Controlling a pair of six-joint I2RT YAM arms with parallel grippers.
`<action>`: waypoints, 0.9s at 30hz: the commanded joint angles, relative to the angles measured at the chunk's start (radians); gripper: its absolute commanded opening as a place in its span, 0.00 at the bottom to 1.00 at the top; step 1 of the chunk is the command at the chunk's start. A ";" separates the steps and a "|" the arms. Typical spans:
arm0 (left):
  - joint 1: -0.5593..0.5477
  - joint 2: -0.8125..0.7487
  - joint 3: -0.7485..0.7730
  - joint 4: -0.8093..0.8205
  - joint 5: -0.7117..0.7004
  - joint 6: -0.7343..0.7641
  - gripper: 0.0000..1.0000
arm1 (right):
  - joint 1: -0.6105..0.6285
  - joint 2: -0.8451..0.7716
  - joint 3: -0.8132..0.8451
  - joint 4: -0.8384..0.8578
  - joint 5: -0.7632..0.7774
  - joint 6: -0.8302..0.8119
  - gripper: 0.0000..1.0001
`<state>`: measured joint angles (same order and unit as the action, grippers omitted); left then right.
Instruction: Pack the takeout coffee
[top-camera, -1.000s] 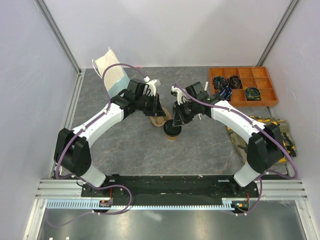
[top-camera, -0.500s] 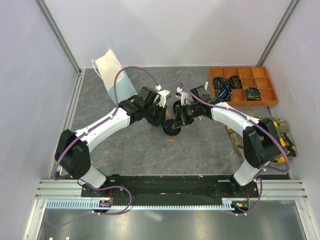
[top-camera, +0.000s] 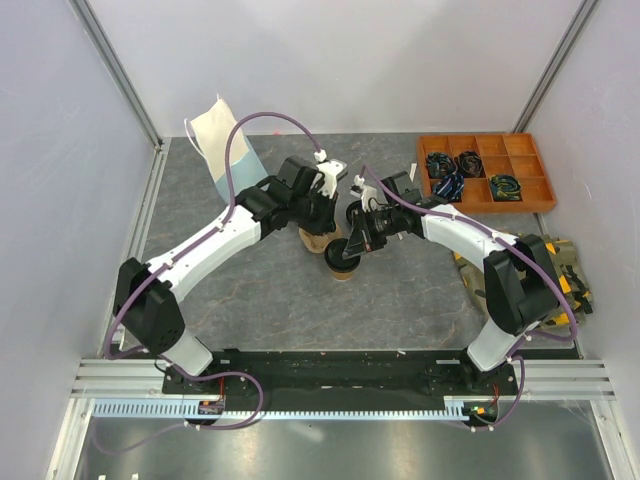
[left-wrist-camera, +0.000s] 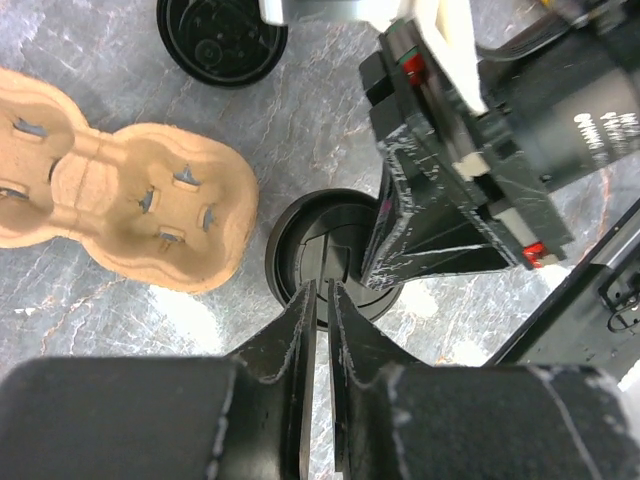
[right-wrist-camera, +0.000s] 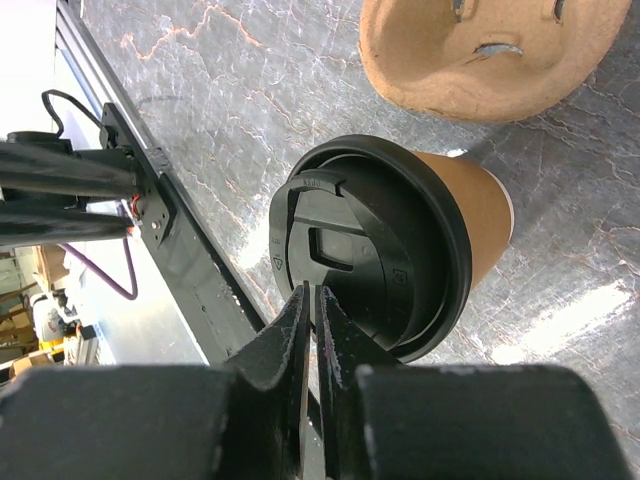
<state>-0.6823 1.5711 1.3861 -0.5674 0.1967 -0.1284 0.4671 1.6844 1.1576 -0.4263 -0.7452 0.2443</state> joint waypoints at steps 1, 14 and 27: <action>-0.006 0.056 -0.001 0.000 0.006 0.029 0.16 | -0.007 0.023 -0.013 0.001 0.004 -0.002 0.13; -0.022 0.107 -0.088 0.011 -0.006 0.035 0.11 | -0.018 0.047 -0.018 -0.006 -0.003 -0.013 0.11; -0.013 0.012 0.044 -0.081 -0.013 0.004 0.16 | -0.019 0.040 -0.019 -0.005 -0.003 -0.013 0.11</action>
<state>-0.7036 1.6230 1.3659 -0.6140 0.2127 -0.1249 0.4492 1.7039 1.1564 -0.4187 -0.7887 0.2581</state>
